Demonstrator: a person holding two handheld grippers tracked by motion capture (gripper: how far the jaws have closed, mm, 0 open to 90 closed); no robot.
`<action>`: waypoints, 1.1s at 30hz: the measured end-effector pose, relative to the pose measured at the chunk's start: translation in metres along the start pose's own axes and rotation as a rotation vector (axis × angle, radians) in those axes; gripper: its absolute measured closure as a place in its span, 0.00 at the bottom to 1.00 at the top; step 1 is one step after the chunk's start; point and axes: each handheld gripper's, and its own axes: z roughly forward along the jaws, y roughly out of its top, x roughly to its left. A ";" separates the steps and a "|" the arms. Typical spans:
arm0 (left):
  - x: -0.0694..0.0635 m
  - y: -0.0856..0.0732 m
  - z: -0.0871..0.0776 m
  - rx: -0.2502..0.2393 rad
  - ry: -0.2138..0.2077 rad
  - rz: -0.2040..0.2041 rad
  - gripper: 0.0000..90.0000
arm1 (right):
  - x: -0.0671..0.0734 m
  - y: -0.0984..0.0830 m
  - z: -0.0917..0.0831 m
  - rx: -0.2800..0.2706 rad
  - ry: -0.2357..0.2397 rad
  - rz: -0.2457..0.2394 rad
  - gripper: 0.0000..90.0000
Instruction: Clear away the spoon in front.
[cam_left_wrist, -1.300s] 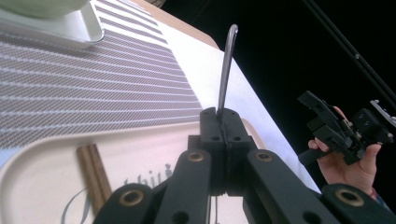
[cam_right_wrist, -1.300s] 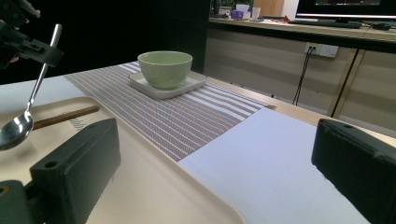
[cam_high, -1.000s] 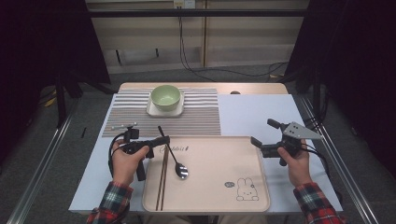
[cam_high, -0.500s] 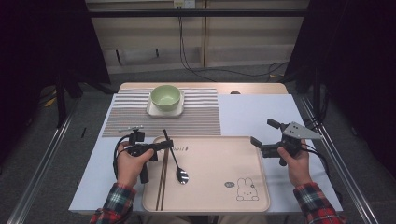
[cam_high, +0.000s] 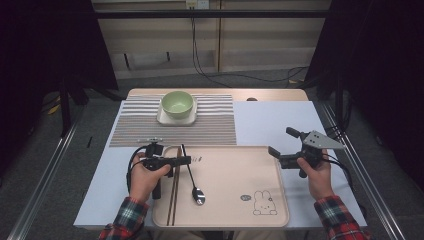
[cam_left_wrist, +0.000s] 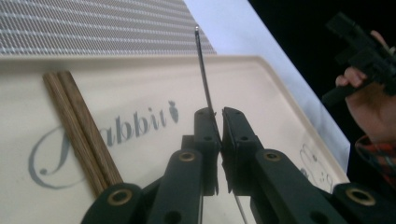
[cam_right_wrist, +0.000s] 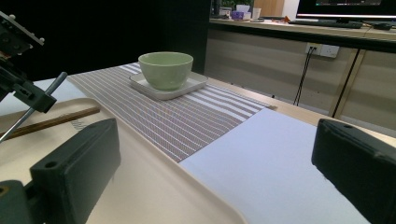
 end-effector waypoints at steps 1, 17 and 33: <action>0.000 -0.001 -0.001 0.011 0.001 0.004 0.94 | 0.000 0.000 0.000 -0.002 0.002 -0.001 0.01; -0.003 -0.009 0.010 0.065 0.059 0.077 0.88 | 0.000 0.000 -0.001 -0.002 -0.001 0.006 0.01; 0.004 -0.009 0.006 0.100 0.082 0.096 0.87 | 0.000 0.001 -0.001 0.002 -0.001 0.005 0.01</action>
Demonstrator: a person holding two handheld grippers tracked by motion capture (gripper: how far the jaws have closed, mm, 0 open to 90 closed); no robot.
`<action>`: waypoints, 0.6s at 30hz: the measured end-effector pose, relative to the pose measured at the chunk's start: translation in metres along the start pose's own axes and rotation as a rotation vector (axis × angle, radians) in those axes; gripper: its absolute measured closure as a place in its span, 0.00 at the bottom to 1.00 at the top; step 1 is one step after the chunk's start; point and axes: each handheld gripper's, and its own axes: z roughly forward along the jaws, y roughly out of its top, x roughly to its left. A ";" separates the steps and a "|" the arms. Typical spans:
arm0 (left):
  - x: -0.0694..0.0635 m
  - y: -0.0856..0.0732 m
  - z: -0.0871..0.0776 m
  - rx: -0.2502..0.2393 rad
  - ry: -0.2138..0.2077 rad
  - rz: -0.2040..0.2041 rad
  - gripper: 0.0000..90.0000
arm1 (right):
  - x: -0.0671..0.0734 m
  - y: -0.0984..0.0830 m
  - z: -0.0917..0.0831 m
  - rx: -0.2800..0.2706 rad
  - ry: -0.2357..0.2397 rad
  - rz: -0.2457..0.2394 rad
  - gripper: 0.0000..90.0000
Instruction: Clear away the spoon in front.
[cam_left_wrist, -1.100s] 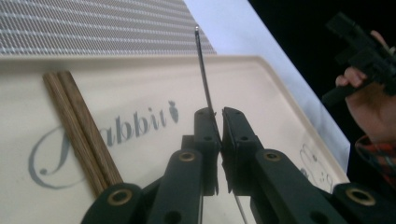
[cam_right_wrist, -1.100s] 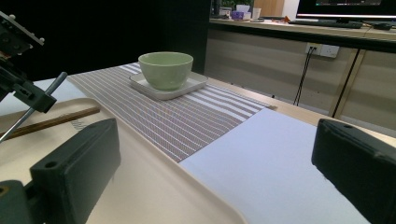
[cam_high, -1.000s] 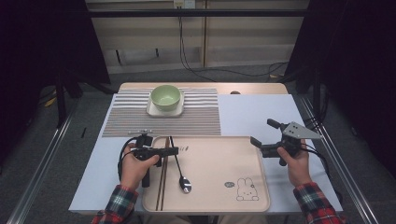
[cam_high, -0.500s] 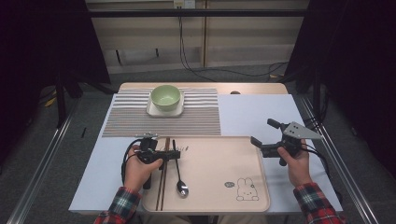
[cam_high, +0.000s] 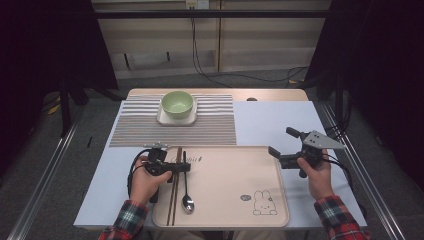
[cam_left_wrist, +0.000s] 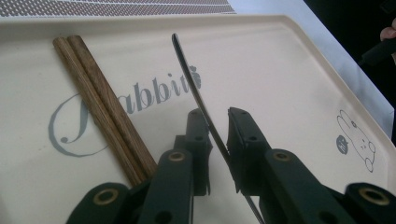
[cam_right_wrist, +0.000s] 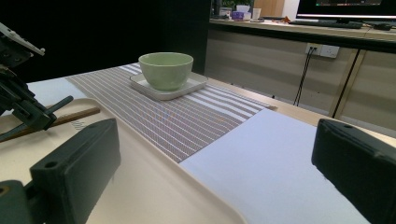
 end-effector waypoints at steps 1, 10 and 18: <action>-0.001 0.000 0.001 -0.007 -0.002 0.000 0.87 | 0.000 0.000 0.000 -0.001 0.000 -0.001 0.01; -0.002 0.000 0.002 -0.005 0.008 0.011 0.84 | 0.000 0.000 0.000 -0.005 0.000 -0.001 0.01; -0.003 0.000 0.004 -0.010 0.010 0.000 0.82 | 0.000 0.000 0.000 -0.003 0.002 0.000 0.01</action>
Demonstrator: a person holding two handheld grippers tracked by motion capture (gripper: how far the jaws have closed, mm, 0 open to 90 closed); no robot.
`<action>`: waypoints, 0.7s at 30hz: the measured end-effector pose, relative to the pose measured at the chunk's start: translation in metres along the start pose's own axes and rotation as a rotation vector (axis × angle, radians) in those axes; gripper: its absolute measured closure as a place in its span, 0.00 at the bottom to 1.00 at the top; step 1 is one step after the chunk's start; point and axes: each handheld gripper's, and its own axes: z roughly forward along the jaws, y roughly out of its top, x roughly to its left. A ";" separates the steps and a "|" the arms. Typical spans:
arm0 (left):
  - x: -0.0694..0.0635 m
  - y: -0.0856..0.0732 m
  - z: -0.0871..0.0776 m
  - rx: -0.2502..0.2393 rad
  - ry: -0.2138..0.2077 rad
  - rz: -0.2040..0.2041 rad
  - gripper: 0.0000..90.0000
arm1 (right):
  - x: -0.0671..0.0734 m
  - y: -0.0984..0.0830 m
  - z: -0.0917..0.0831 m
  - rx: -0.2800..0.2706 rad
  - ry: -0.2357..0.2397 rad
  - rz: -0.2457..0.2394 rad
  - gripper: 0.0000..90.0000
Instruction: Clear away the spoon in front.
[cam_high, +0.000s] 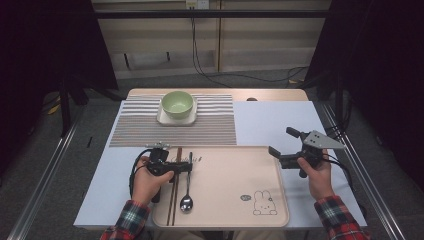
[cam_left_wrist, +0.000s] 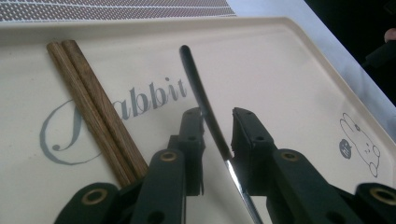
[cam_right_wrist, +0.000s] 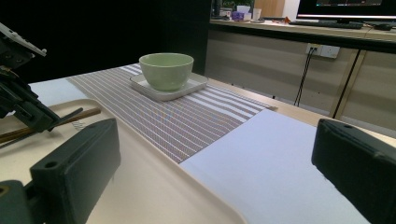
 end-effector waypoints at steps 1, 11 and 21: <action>0.000 0.000 0.000 0.001 0.000 0.001 0.82 | 0.000 0.000 0.000 0.000 0.000 -0.001 0.01; 0.000 0.001 -0.004 -0.024 0.000 -0.010 0.78 | 0.000 0.000 0.000 -0.003 0.001 -0.005 0.01; -0.004 0.013 -0.017 -0.089 0.026 -0.017 0.54 | 0.000 0.000 0.000 0.001 -0.004 -0.001 0.01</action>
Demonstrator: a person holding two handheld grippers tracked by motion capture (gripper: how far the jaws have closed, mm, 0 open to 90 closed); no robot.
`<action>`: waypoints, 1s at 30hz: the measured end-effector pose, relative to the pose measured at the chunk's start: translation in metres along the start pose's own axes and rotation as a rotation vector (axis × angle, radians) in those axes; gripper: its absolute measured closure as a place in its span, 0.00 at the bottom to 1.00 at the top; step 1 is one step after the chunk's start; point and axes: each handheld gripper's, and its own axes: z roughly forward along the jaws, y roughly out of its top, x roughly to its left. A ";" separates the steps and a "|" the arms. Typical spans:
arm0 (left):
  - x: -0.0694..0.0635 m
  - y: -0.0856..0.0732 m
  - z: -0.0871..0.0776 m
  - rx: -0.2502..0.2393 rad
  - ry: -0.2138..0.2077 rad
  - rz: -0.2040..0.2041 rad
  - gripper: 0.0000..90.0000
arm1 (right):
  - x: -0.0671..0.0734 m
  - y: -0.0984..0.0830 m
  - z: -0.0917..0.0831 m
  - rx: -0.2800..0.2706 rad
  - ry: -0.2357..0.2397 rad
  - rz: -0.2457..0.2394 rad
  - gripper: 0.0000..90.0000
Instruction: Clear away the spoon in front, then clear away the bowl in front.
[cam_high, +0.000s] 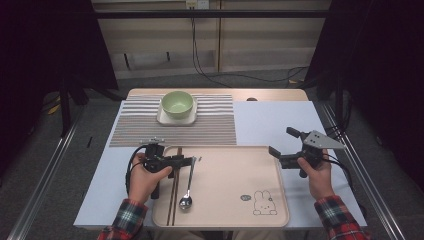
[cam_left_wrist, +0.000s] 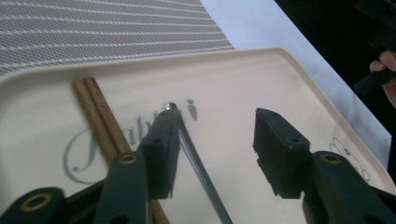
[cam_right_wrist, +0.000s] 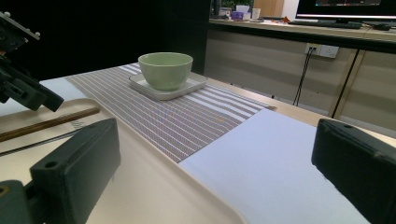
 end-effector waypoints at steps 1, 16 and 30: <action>0.000 0.001 -0.001 -0.010 0.004 -0.001 0.52 | 0.000 0.000 0.000 -0.001 0.000 0.000 0.01; 0.006 0.026 -0.017 -0.114 0.096 -0.017 0.19 | 0.000 0.000 0.000 0.003 0.003 -0.001 0.01; 0.030 0.052 -0.016 -0.160 0.181 -0.036 0.15 | 0.000 -0.001 0.001 0.003 0.003 -0.006 0.01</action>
